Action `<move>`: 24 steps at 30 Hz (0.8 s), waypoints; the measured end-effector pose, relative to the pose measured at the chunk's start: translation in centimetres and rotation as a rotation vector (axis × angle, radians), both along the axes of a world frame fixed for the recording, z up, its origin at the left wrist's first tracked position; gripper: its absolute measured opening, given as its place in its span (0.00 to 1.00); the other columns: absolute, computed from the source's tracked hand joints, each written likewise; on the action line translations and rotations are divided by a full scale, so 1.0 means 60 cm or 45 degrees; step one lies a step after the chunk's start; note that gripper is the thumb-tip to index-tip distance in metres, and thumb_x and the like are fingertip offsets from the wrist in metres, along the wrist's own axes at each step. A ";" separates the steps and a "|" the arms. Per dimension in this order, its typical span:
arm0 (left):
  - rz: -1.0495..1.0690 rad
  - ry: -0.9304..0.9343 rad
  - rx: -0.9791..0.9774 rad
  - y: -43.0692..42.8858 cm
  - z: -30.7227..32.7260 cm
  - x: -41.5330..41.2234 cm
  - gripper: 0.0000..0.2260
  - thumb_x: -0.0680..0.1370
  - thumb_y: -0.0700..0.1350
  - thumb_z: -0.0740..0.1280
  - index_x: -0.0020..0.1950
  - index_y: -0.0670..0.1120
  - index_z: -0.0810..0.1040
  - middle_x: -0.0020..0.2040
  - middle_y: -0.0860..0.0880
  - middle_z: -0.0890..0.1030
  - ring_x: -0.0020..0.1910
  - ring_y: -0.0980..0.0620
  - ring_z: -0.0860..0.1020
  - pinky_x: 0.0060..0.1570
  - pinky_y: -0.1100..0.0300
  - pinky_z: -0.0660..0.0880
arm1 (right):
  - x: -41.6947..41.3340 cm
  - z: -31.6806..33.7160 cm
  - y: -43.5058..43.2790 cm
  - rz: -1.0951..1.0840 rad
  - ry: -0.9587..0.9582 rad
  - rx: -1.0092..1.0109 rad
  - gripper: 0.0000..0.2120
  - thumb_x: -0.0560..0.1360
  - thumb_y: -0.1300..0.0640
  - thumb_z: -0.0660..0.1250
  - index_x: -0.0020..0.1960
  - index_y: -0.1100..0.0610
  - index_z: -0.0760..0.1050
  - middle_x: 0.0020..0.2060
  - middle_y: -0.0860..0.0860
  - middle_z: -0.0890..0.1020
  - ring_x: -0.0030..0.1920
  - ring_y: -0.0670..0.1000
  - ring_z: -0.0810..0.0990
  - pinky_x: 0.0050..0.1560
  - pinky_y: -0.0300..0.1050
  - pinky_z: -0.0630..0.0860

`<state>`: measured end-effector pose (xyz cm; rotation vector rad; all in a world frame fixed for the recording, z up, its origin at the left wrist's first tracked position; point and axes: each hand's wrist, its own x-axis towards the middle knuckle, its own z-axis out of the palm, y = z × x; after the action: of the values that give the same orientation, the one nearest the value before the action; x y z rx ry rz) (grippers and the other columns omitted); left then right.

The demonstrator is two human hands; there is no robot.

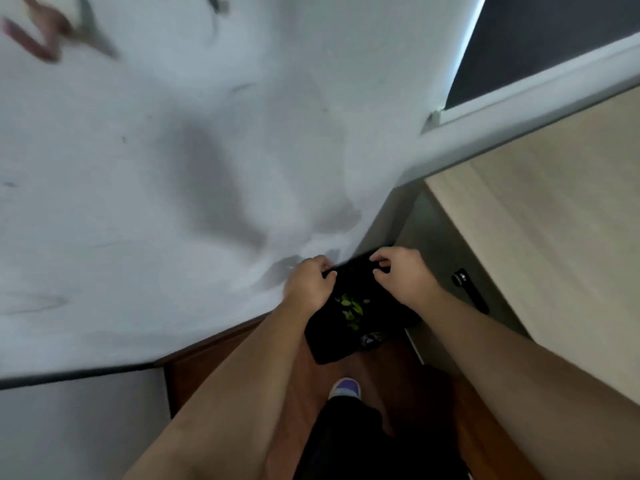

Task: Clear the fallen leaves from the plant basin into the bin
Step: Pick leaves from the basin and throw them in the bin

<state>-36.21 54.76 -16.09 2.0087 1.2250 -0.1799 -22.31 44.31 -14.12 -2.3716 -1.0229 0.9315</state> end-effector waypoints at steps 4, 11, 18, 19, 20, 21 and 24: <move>-0.062 -0.129 0.216 -0.025 0.139 0.052 0.08 0.76 0.46 0.65 0.52 0.47 0.81 0.51 0.47 0.84 0.51 0.46 0.81 0.53 0.56 0.78 | 0.036 0.146 -0.035 0.009 -0.165 0.230 0.11 0.72 0.63 0.66 0.53 0.61 0.80 0.52 0.58 0.83 0.52 0.56 0.81 0.60 0.46 0.75; -0.457 -0.265 0.493 -0.155 0.334 0.219 0.09 0.76 0.46 0.63 0.54 0.50 0.80 0.55 0.49 0.81 0.55 0.48 0.78 0.54 0.55 0.76 | 0.165 0.332 -0.277 -0.349 -0.402 0.454 0.10 0.70 0.65 0.66 0.50 0.60 0.81 0.47 0.57 0.84 0.47 0.54 0.82 0.55 0.45 0.77; -1.152 -0.293 0.614 -0.448 0.367 0.391 0.15 0.75 0.46 0.63 0.62 0.50 0.75 0.62 0.47 0.75 0.63 0.47 0.73 0.62 0.55 0.72 | 0.216 0.338 -0.643 -0.879 -0.454 0.325 0.08 0.72 0.62 0.66 0.49 0.59 0.81 0.45 0.57 0.85 0.42 0.55 0.82 0.46 0.40 0.74; -1.261 -0.281 0.617 -0.488 0.361 0.406 0.16 0.75 0.46 0.63 0.63 0.50 0.74 0.64 0.47 0.75 0.65 0.47 0.72 0.63 0.55 0.72 | 0.213 0.330 -0.688 -0.921 -0.444 0.278 0.08 0.73 0.61 0.66 0.50 0.59 0.81 0.45 0.56 0.85 0.42 0.55 0.82 0.46 0.41 0.74; -1.356 -0.264 0.620 -0.520 0.354 0.417 0.17 0.75 0.47 0.63 0.65 0.51 0.72 0.65 0.47 0.74 0.66 0.47 0.71 0.64 0.54 0.71 | 0.208 0.320 -0.723 -0.943 -0.438 0.236 0.09 0.73 0.60 0.66 0.50 0.59 0.82 0.46 0.56 0.86 0.44 0.55 0.82 0.46 0.42 0.75; -1.457 -0.240 0.624 -0.554 0.345 0.428 0.18 0.75 0.47 0.63 0.66 0.51 0.71 0.65 0.47 0.73 0.67 0.47 0.70 0.65 0.53 0.70 | 0.201 0.309 -0.757 -0.977 -0.433 0.193 0.09 0.73 0.59 0.66 0.51 0.59 0.82 0.48 0.55 0.85 0.47 0.55 0.82 0.49 0.43 0.75; -1.707 -0.169 0.654 -0.631 0.314 0.453 0.21 0.75 0.48 0.63 0.69 0.51 0.68 0.68 0.47 0.70 0.68 0.46 0.68 0.66 0.51 0.70 | 0.177 0.273 -0.826 -1.063 -0.389 0.077 0.13 0.74 0.56 0.66 0.58 0.55 0.79 0.55 0.52 0.83 0.56 0.52 0.79 0.56 0.44 0.74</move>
<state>-9.03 16.91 2.77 2.9178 -0.3841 -0.3760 -11.68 -5.24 2.28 -2.5579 -0.0706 0.2270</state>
